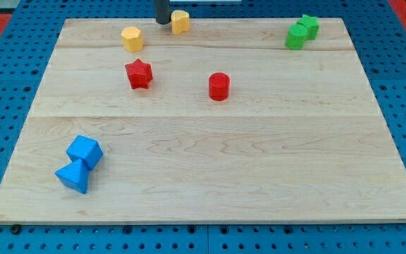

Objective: Slide the yellow hexagon towards the top center of the board

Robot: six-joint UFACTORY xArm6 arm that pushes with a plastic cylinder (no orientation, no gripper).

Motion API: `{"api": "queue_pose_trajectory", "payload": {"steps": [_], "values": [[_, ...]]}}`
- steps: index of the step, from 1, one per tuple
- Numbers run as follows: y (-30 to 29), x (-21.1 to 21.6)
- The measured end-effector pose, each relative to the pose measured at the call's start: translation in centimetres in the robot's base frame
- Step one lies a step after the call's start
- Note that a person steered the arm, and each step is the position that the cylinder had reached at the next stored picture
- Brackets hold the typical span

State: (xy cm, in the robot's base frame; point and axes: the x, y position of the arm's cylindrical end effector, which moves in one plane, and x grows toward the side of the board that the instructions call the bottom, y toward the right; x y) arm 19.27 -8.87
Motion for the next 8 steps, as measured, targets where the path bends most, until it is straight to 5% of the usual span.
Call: {"api": "queue_pose_trajectory", "payload": {"steps": [2, 3, 8], "values": [[-12.6, 1.9], [-11.5, 7.3], [-0.7, 5.5]]}}
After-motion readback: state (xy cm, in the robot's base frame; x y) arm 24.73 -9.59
